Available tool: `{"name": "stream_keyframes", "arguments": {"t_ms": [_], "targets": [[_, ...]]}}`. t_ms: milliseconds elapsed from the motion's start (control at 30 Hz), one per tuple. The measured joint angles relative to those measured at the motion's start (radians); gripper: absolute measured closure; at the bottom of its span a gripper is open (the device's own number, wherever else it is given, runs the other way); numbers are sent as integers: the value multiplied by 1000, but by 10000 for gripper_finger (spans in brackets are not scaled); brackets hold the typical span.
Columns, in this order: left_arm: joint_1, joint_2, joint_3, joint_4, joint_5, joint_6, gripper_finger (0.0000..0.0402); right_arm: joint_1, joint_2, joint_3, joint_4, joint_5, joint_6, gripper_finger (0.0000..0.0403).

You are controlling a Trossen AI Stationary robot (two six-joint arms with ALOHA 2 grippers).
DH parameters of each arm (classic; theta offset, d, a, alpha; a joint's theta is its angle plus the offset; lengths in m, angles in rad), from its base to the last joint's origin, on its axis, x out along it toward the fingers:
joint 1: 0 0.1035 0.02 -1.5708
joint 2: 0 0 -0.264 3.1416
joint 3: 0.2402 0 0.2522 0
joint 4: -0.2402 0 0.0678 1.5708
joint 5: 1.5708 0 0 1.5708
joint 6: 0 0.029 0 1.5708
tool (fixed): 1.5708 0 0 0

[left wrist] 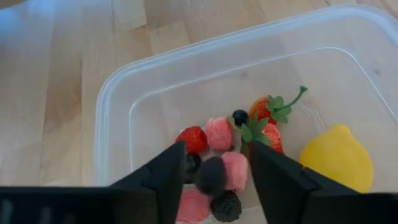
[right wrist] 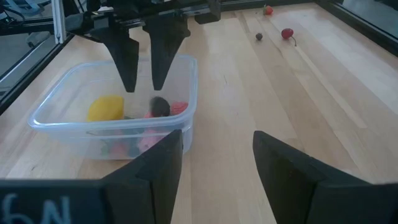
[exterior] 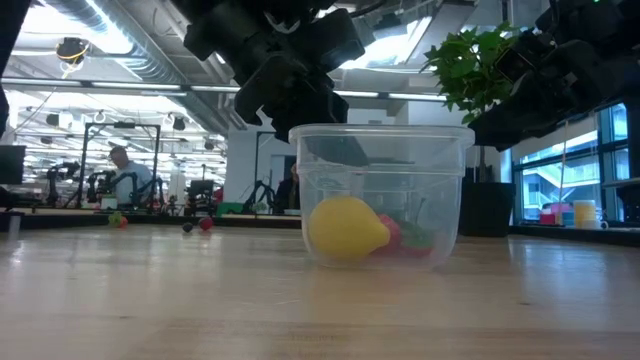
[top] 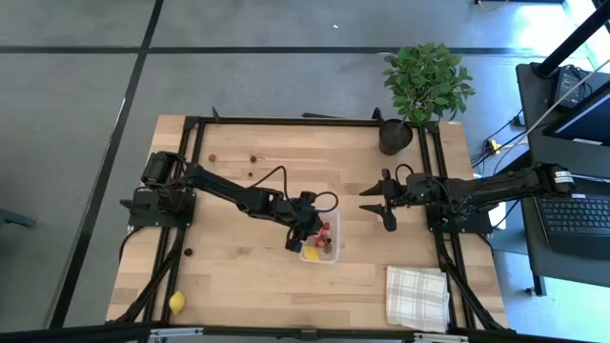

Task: Pick and placing Produce into tupperware
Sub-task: Put the cherry into the transparent bin

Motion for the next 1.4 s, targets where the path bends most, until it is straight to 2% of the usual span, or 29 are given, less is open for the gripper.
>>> {"name": "stream_keyframes", "arguments": {"t_ms": [133,267,400,533,733,900,1000,1100,1167,1400], "targets": [[0,0,0,0,-1,0,200,0,0,0,0,0,0,205],[0,-21,0,-21,-5,0,192,0,0,0,-1,0,0,205],[0,-106,0,-100,-38,0,191,0,0,0,-2,0,0,205],[2,-229,0,-248,-68,-39,191,0,0,0,-4,0,0,205],[-12,-383,0,-583,-70,-195,191,0,0,0,-18,0,0,205],[-65,-435,-8,-812,-52,-375,191,0,0,0,-18,0,-14,205],[-117,-439,-28,-863,-50,-448,191,0,0,0,-18,0,-26,205],[-171,-438,-68,-873,-45,-456,191,0,0,0,-17,0,-26,205],[-200,-437,-91,-881,-15,-495,191,0,0,0,-17,0,-23,205],[-303,-437,-129,-892,32,-819,191,0,0,0,-16,0,-15,205]]}}
